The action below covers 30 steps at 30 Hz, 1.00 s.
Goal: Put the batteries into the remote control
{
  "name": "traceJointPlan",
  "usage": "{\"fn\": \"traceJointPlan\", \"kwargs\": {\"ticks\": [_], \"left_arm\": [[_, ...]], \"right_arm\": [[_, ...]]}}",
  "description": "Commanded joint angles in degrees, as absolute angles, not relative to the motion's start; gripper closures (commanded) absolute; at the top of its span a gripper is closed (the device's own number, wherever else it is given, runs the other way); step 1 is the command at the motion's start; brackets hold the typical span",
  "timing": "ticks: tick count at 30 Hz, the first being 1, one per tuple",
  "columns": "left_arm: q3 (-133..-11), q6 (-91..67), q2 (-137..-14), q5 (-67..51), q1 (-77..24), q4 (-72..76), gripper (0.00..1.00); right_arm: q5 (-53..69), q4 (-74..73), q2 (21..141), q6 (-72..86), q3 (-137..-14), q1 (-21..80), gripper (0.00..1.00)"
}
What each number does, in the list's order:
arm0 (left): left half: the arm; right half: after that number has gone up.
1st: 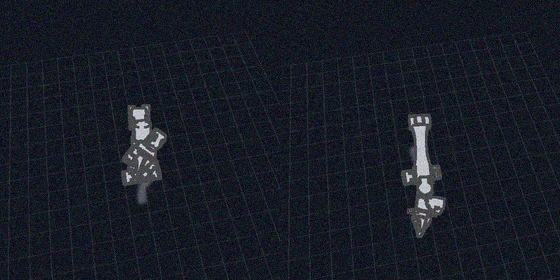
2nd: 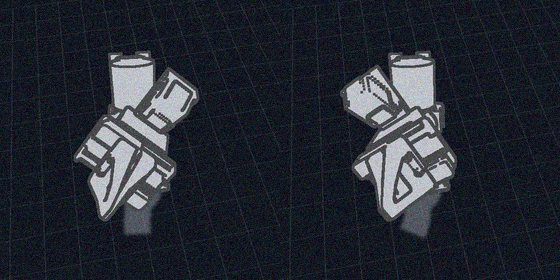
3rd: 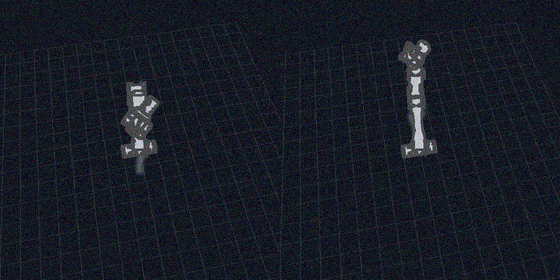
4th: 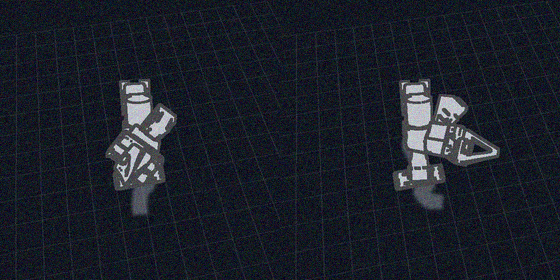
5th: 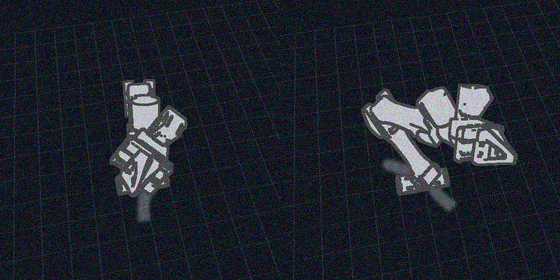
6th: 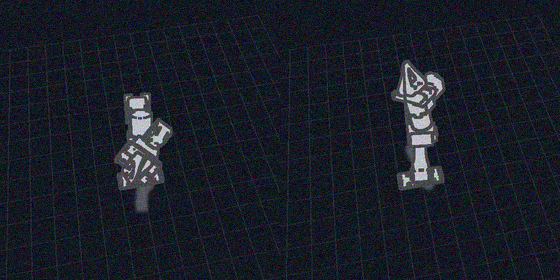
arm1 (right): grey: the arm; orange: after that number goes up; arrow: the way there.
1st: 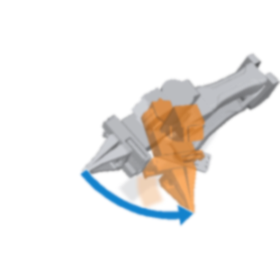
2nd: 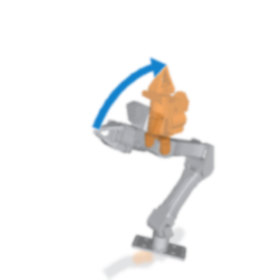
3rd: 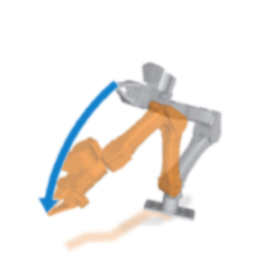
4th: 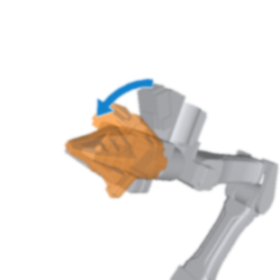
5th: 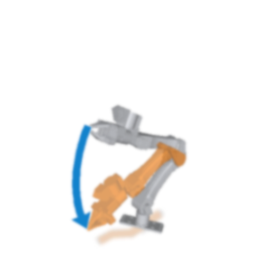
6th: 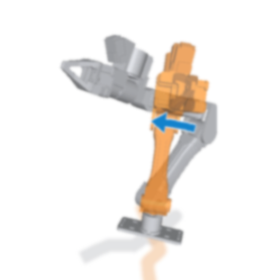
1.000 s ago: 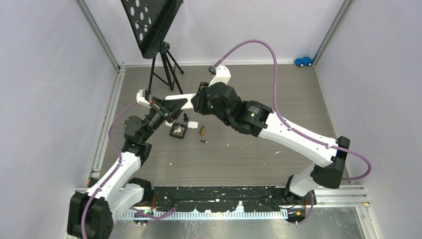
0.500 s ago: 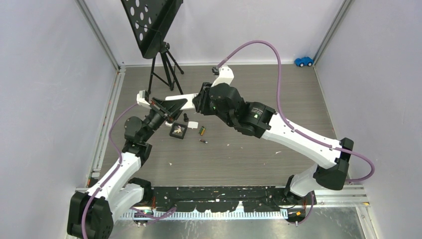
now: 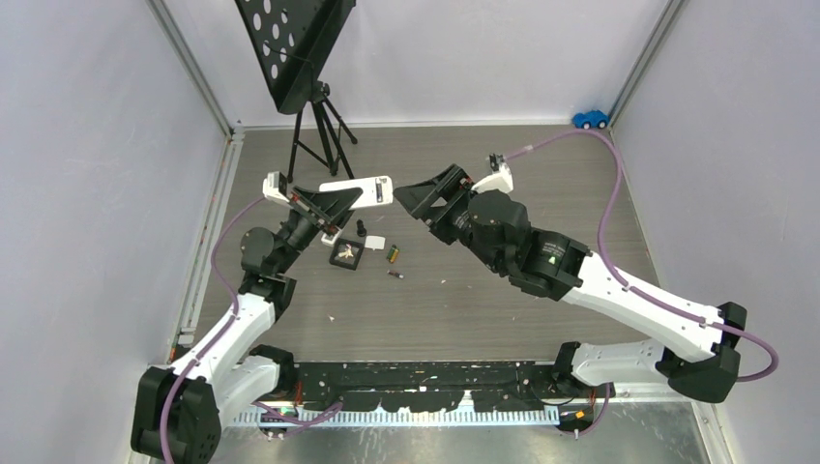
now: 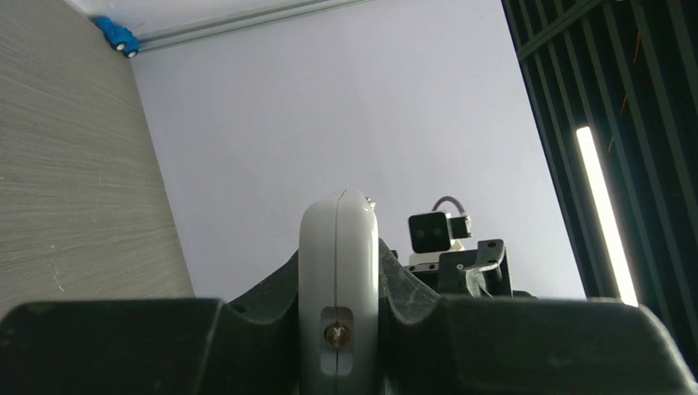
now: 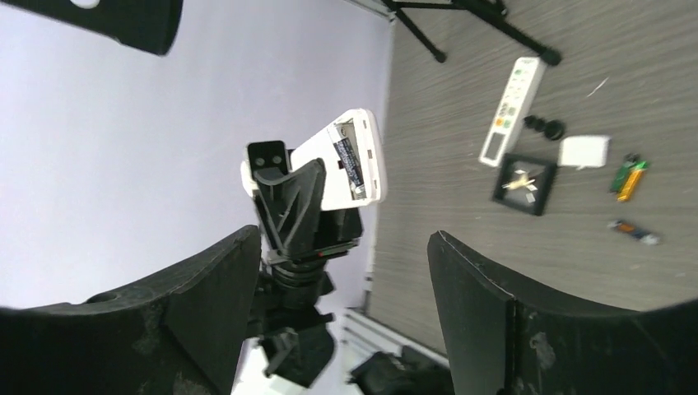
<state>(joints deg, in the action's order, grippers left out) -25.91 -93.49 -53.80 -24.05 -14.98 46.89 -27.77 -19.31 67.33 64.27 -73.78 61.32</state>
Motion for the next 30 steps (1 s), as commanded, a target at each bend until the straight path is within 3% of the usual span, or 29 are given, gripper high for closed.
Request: {"fn": "traceJointPlan", "kwargs": {"ticks": [1,6,9,19,30], "left_arm": [[-28.7,-91.1,-54.0,-24.1,-15.0,53.5,1.0],[-29.7,-90.6,-54.1,-24.1,-15.0,53.8,1.0],[-29.9,-90.2,-54.0,-24.5,-15.0,54.0,1.0],[-28.7,-88.6,-54.8,-27.4,-15.0,56.8,1.0],[-27.1,-88.8,-57.1,-30.8,-15.0,63.8,1.0]], "right_arm": [[-28.0,-9.6,67.2,81.8,-69.8,61.3,0.2],[-26.7,-0.5,69.3,89.6,-66.4,61.3,0.2],[-26.6,5.9,71.3,86.3,-67.3,61.3,0.2],[-28.9,6.8,74.4,88.9,-67.8,60.7,0.2],[-26.8,11.2,73.0,89.9,-64.6,59.0,0.29]]}}
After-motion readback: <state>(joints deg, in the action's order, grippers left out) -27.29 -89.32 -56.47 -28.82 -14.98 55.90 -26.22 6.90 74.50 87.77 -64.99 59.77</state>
